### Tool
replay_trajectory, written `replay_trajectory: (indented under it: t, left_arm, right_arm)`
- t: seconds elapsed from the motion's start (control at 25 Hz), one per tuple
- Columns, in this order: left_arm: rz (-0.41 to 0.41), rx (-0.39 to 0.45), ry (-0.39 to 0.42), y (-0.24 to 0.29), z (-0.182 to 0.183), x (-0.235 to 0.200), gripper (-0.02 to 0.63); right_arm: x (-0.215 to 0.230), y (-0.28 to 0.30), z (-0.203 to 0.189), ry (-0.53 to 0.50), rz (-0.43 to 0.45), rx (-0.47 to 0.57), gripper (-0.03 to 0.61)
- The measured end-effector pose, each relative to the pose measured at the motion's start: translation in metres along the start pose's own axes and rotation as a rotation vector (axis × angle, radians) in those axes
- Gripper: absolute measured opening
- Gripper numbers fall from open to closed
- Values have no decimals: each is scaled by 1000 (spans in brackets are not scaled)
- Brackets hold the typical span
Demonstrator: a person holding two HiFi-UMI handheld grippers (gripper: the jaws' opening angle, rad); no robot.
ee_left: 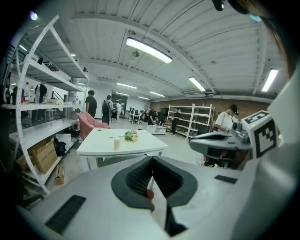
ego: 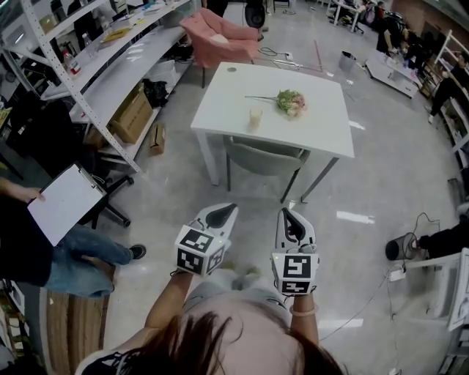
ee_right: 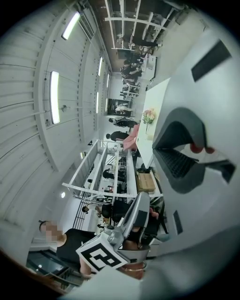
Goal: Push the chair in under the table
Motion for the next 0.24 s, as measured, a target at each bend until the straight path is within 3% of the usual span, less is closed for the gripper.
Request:
replay_trajectory:
  t: [0.24]
  left_arm:
    - [17,-1,5,14,3,3,9]
  right_arm:
    - [11,5,-6,7,8,0,23]
Point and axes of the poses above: the fingertips, and each gripper's own axes: y forward along the fingers, x to its right, z out of its top, the point moved 4 cm from there along -y, backward along the fingers, and after that the axes turned 4 degrees about z, right-handed, at the moved point
